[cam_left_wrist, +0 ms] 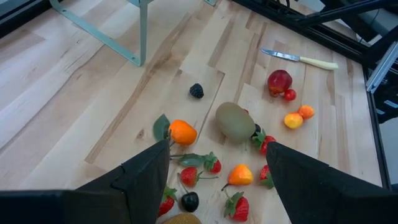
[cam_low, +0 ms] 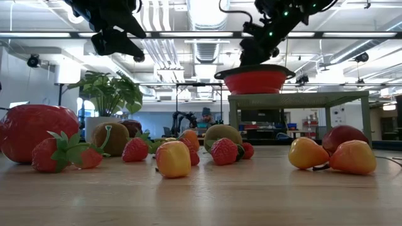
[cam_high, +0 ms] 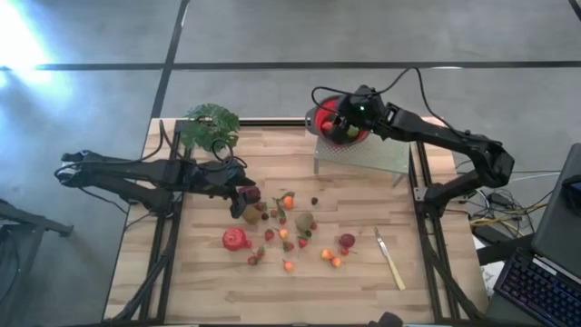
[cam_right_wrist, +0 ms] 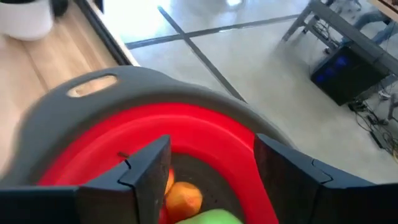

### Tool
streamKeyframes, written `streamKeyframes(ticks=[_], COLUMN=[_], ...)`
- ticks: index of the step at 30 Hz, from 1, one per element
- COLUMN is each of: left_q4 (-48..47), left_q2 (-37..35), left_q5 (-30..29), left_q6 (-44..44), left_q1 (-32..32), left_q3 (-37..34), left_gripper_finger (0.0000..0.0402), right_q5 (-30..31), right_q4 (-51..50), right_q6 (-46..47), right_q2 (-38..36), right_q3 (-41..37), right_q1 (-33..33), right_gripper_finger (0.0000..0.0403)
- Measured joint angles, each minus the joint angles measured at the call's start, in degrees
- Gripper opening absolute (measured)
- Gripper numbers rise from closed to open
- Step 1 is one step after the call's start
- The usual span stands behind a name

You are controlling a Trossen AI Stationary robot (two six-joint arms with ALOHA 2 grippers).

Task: Pick & Place Fruit
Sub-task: Put the red cherry into the strainer bowl on the shelf

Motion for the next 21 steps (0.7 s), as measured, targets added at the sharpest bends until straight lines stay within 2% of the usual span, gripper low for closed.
streamKeyframes(ticks=[7, 13, 21], left_q4=[0.0, 0.0, 0.01], left_q2=[0.0, 0.0, 0.0], left_q5=[-0.01, -0.01, 0.0], left_q6=[0.0, 0.0, 0.0], left_q1=[-0.01, 0.0, 0.01], left_q3=[0.0, 0.0, 0.0], left_gripper_finger=[0.0273, 0.0273, 0.0273], right_q5=[-7.66, -7.85, -6.4], right_q4=[-4.1, -8.82, -15.86], right_q6=[1.71, 4.89, 11.56], right_q2=[-5.46, -8.63, -8.45], right_q3=[0.0, 0.0, -0.15], right_q1=[5.3, 14.75, 32.07], right_gripper_finger=[0.0244, 0.0241, 0.0212])
